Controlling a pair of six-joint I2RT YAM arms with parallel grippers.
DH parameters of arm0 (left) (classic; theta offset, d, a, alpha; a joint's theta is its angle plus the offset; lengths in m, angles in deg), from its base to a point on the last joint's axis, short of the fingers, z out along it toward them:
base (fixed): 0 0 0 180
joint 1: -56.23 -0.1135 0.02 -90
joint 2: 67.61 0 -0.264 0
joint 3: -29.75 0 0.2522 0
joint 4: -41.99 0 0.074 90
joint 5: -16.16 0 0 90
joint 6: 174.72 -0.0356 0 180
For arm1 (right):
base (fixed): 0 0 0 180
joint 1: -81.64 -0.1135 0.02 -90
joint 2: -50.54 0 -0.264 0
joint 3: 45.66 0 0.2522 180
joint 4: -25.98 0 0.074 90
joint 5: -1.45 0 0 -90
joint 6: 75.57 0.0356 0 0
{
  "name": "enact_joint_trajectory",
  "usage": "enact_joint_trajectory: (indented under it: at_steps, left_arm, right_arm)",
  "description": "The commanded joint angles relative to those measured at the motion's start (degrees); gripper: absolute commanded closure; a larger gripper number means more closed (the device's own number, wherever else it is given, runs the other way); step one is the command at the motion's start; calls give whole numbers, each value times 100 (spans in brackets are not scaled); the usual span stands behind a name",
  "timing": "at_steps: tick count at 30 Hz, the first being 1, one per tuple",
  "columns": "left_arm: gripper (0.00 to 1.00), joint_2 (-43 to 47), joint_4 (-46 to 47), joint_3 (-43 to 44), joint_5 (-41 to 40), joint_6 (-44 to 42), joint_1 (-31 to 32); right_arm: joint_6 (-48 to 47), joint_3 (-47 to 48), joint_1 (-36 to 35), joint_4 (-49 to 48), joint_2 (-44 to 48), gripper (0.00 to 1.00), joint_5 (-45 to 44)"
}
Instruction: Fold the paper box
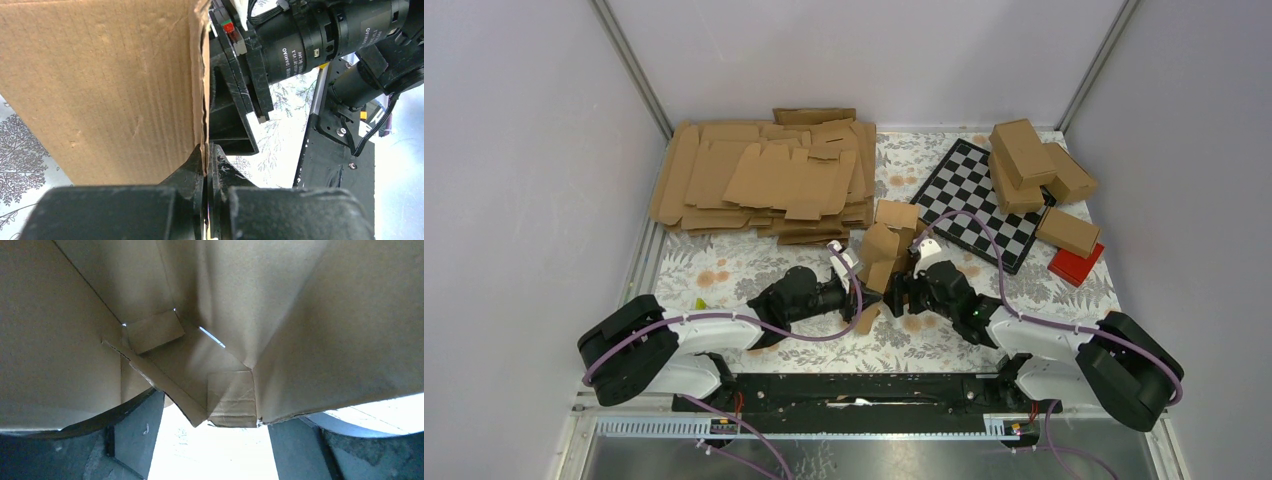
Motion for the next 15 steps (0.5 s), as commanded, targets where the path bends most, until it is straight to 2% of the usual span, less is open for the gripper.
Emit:
enact_joint_trajectory:
  at_steps: [1, 12, 15]
  left_arm:
    - [100, -70, 273, -51, 262, 128, -11]
    - [100, -104, 567, -101, 435, 431, -7]
    - [100, -58, 580, -106, 450, 500, -12]
  right_arm:
    - [309, 299, -47, -264, -63, 23, -155]
    - [811, 307, -47, 46, -95, 29, -349]
    - [922, 249, -43, 23, -53, 24, -367]
